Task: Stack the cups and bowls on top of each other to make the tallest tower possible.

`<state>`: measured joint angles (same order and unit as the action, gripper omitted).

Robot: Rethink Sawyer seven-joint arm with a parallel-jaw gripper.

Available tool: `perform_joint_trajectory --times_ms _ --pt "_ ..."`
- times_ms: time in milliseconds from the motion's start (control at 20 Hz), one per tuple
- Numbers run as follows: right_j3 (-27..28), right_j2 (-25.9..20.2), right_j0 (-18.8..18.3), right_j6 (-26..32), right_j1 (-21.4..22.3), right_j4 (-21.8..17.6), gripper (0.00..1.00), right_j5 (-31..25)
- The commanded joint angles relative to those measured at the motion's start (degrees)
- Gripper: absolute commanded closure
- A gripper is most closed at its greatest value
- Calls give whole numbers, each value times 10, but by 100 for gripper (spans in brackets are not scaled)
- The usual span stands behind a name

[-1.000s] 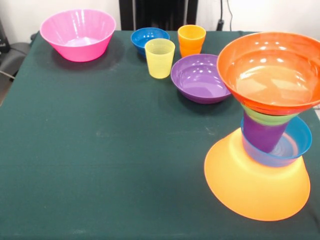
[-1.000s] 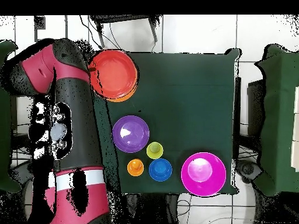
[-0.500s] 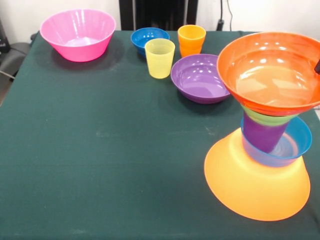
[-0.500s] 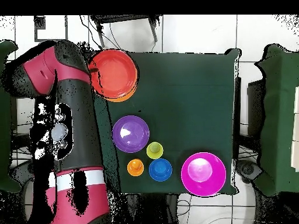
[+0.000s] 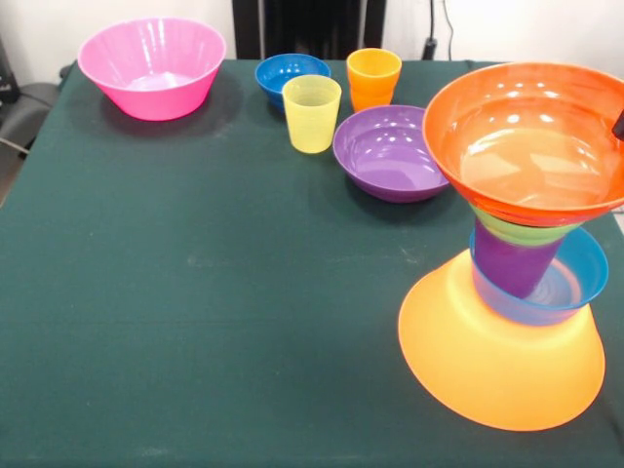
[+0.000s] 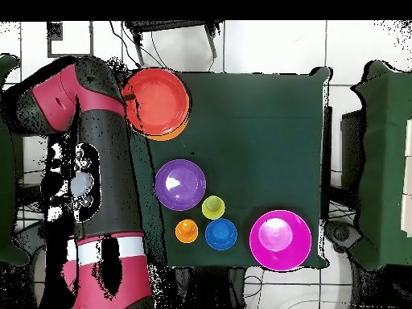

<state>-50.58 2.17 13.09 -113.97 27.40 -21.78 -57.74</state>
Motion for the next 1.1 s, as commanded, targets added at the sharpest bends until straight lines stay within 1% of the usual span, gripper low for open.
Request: perform_joint_trajectory --times_ms 50,350,500,700,1000,1100 --pt "-70 -69 -21 148 -6 -5 0 -27" --pt "-70 -80 -27 158 2 9 0 -47" --pt "-80 -83 -32 170 21 15 0 -63" --pt "-107 -105 -56 196 49 34 0 -84" --pt "-122 -135 -75 200 58 52 0 -104" --pt "-124 -142 -78 197 62 53 0 -109"
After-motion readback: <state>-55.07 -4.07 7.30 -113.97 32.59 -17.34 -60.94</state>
